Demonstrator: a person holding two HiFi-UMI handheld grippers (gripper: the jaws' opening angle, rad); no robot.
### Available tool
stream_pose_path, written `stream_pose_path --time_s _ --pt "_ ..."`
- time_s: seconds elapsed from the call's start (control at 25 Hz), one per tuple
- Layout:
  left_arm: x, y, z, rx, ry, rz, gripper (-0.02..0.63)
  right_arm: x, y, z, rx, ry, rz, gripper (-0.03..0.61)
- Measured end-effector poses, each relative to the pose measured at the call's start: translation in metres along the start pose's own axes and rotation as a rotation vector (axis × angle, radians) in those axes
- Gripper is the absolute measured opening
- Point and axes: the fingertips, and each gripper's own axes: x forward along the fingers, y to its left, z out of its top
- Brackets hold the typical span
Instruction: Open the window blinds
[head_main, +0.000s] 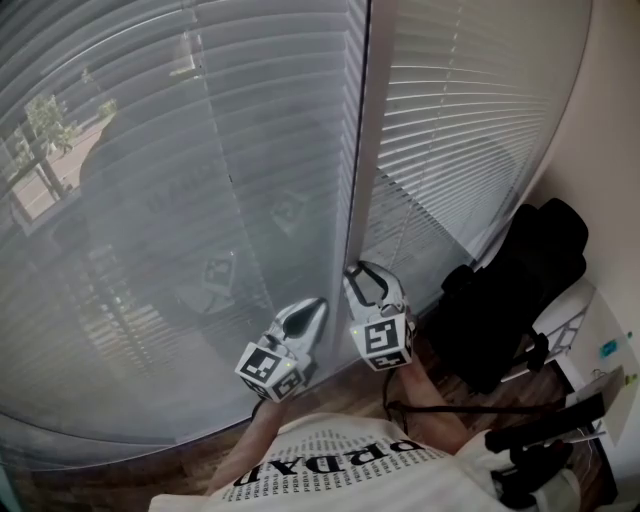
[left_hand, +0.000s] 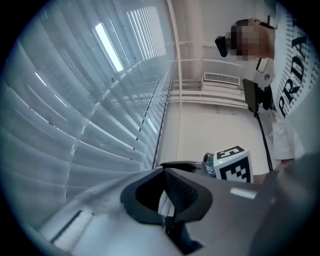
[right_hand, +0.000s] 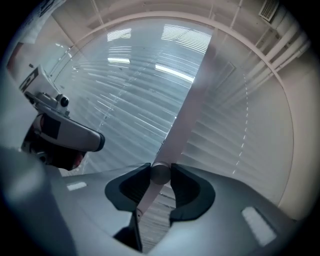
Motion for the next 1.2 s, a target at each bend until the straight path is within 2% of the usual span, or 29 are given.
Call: stream_pose_path --time_s 0.52,0.72,1.04,1.2 --pt "-0.0010 0.0047 -0.0030 -0.018 -0.004 0.012 -0.005 -0.0007 0.0014 0.0000 0.003 -0.024 -0.002 0.133" --pt "-0.0016 0.0057 -0.0023 -0.021 -0.005 0.010 -0.005 -0.0004 0.0001 0.0006 0.040 -0.030 -0.004 0.133" --pt "-0.0045 0.0095 -0.0009 -0.020 -0.004 0.004 -0.005 -0.0004 -0.0032 -0.0042 0.285 -0.041 0.002 0.133" --pt "-0.0036 0.0082 0.0005 -0.022 -0.004 -0.006 -0.005 -0.0006 -0.0052 -0.0091 0.512 -0.060 0.016 0.133"
